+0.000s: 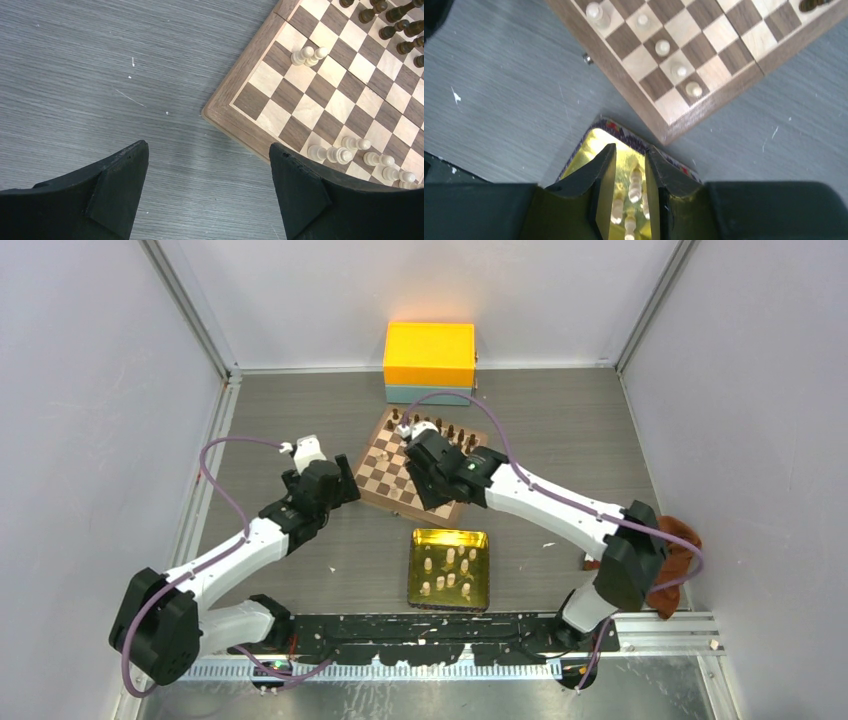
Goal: Set up the chess pieces on the board
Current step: Pick up the chess piece from the storage box.
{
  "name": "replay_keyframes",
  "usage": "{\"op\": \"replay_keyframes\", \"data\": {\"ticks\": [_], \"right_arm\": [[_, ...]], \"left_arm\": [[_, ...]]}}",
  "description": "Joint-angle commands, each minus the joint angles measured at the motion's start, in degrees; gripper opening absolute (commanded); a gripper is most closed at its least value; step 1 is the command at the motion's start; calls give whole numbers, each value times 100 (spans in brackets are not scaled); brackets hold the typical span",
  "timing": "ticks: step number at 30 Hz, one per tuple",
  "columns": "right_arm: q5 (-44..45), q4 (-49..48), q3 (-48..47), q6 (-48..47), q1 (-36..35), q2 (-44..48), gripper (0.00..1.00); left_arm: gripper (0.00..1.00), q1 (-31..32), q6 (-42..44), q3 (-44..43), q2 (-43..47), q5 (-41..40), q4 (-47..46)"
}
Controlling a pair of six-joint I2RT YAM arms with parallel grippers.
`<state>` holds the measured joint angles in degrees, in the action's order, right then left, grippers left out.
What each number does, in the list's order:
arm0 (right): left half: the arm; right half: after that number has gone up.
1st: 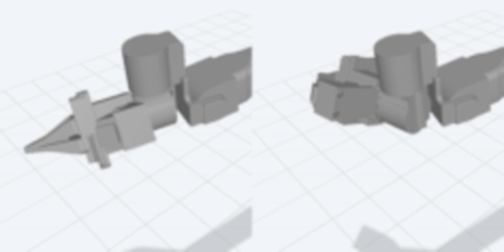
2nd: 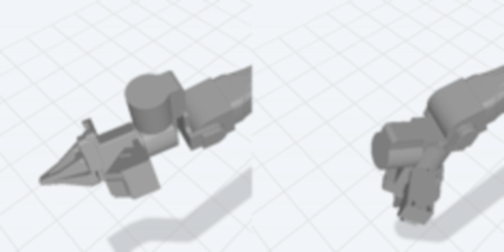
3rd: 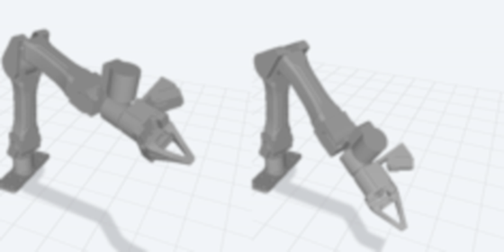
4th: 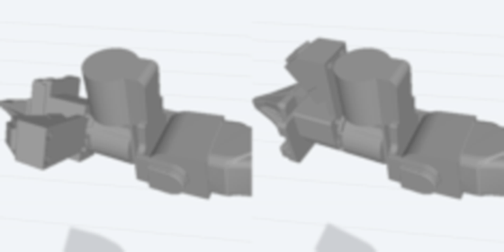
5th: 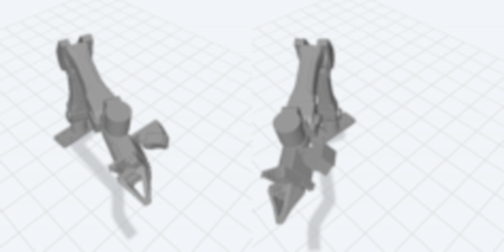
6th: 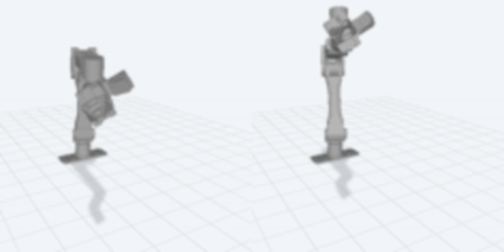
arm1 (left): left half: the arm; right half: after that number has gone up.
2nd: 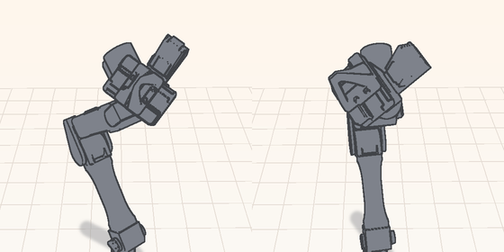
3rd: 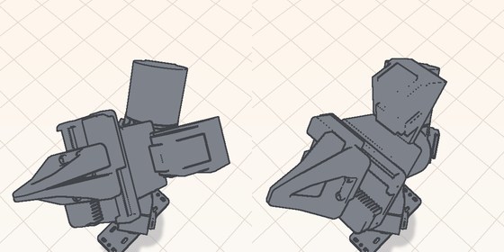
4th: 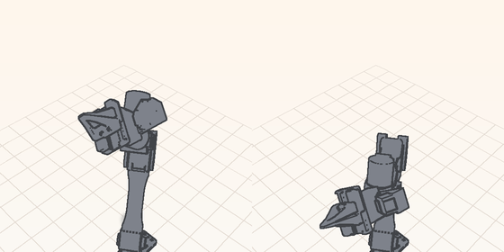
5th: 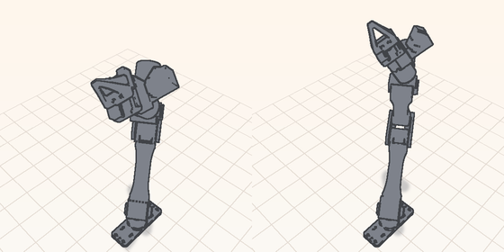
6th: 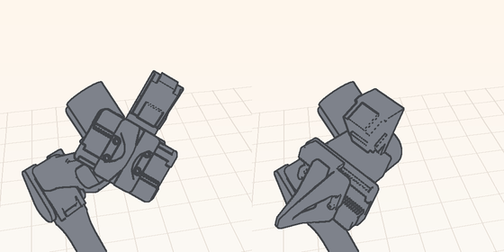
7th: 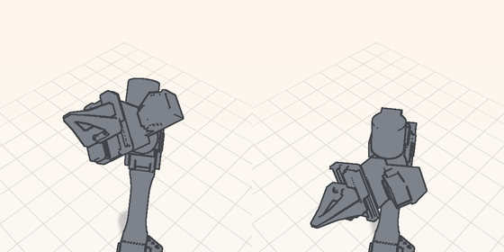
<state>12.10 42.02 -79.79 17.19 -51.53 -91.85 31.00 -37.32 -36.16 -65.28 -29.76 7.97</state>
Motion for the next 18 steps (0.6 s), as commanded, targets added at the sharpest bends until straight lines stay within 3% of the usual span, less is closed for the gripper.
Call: {"op": "replay_keyframes", "data": {"ticks": [1, 11, 18], "right_arm": [[388, -105, 438, 439, -226, 743, 34], [789, -100, 1508, 1340, -688, 1378, 35], [837, -198, 1836, 1653, -804, 1480, 41]], "left_arm": [[91, -16, -82, -22, -35, -45, -212], [92, -15, -66, -14, -38, 31, -261], [95, -15, -65, -4, -129, 110, -331]]}}
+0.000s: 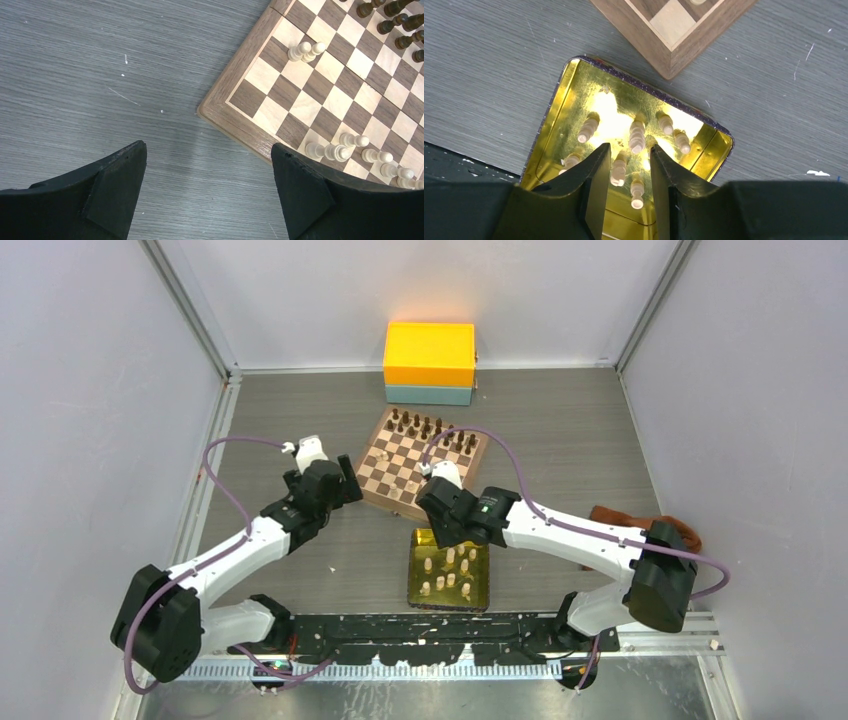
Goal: Set up the chess pieces on the board
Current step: Pick up the chess piece from the storage box.
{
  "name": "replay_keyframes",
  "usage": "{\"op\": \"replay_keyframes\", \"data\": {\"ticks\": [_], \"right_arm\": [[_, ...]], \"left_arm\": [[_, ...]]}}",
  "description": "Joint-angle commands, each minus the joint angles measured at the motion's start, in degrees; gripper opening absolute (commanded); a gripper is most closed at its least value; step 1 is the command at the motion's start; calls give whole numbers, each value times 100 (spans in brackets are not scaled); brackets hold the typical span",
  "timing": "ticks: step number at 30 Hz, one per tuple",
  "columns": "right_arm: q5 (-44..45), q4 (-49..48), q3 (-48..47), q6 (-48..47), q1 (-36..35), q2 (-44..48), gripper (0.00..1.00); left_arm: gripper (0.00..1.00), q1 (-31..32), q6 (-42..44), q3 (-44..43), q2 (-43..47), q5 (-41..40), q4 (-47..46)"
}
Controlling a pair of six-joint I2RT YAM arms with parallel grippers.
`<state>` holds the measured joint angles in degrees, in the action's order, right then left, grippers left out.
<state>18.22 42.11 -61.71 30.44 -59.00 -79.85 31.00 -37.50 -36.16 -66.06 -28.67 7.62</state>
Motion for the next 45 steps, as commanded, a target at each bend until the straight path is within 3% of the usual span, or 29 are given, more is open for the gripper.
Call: {"op": "replay_keyframes", "data": {"ticks": [1, 45], "right_arm": [[226, -207, 48, 348, -58, 297, 43], [44, -740, 818, 797, -111, -96, 45]], "left_arm": [[96, -15, -47, -9, -63, 9, -291], [96, -16, -47, 45, -36, 54, -383]]}}
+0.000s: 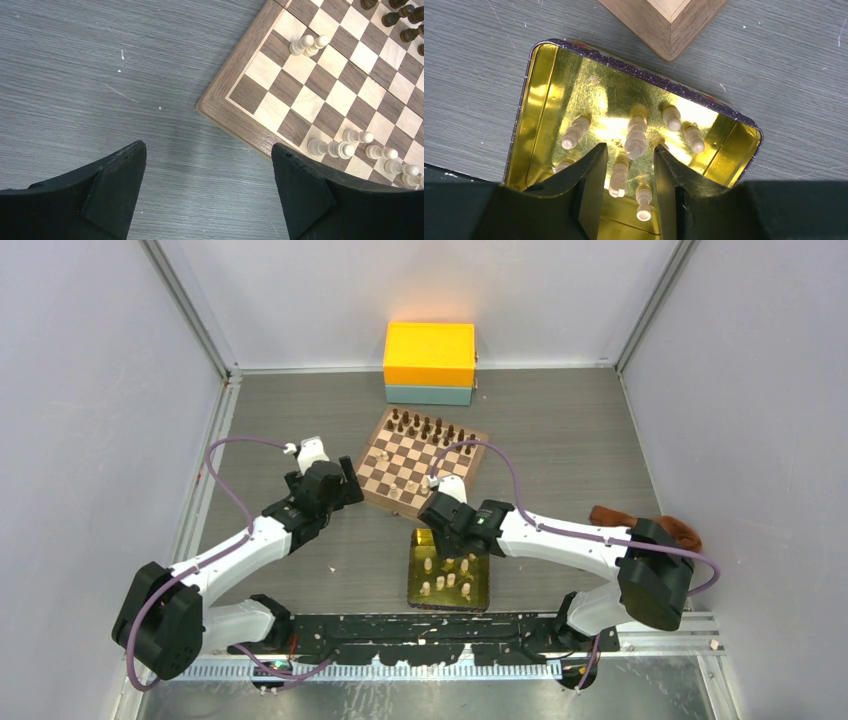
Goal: Set up the chess pieces on the board
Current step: Pick up the chess piece from the storage box.
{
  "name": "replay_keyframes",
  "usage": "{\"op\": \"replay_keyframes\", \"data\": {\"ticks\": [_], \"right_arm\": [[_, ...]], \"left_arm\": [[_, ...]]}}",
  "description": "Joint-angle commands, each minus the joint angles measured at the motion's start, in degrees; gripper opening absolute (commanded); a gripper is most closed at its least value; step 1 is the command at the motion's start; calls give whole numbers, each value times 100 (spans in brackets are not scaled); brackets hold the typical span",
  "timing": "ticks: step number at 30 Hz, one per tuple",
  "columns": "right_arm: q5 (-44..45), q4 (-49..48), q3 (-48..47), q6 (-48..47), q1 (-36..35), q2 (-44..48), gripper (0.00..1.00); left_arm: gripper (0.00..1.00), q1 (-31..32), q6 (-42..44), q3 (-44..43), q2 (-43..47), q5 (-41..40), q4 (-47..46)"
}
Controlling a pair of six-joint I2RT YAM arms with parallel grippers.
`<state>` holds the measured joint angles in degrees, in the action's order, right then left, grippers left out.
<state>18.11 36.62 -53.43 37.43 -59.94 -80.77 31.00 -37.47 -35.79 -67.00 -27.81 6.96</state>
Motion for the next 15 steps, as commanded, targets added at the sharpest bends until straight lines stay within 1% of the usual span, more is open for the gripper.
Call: {"op": "replay_keyframes", "data": {"ticks": [1, 11, 15], "right_arm": [[48, -191, -10, 102, -25, -16, 45], [18, -278, 102, 132, -10, -70, 44], [-2, -330, 152, 132, 3, -100, 41]], "left_arm": [[96, -16, -49, 10, 52, -31, -318], [96, -15, -67, 53, 38, -32, -353], [96, -15, -76, 69, 14, -31, -371]]}}
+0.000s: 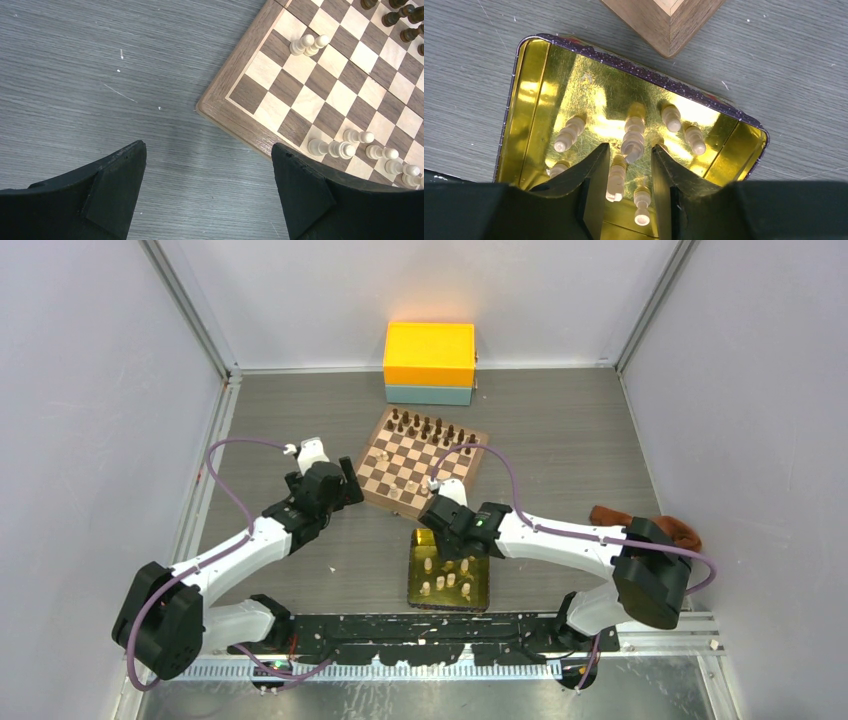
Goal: Set up the chess pieces on the board
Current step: Pick up the chess piece from the storage box, then place the chess piece on the chessboard.
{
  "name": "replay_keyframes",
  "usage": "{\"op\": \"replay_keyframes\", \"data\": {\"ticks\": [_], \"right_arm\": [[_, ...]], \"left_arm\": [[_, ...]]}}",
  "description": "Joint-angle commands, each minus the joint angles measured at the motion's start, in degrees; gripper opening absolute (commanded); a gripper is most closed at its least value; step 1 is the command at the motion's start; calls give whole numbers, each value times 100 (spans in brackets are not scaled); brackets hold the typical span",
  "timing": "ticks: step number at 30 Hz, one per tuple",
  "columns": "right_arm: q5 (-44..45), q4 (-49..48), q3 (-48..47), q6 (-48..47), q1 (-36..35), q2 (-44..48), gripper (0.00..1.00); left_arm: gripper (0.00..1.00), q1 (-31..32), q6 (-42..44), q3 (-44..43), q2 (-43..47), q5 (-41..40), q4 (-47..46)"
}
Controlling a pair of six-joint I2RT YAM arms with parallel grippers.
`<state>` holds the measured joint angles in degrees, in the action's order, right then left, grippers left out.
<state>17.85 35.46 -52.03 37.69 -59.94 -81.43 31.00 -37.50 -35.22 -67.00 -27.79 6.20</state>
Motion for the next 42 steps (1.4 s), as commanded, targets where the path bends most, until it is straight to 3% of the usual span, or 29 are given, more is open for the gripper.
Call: {"op": "replay_keyframes", "data": {"ticks": [1, 5, 16, 34, 42], "right_arm": [[14, -229, 17, 106, 13, -44, 41], [-22, -283, 52, 102, 29, -74, 36], [39, -177, -28, 51, 65, -37, 1], [400, 396, -548, -144, 64, 387, 1], [464, 435, -1202, -462, 63, 173, 1]], "left_arm": [[96, -15, -74, 12, 20, -36, -301], [96, -15, -74, 23, -6, -33, -312], [96, -16, -73, 19, -52, -43, -330], [96, -16, -100, 67, 77, -59, -270], [96, -16, -105, 68, 106, -86, -259]]}}
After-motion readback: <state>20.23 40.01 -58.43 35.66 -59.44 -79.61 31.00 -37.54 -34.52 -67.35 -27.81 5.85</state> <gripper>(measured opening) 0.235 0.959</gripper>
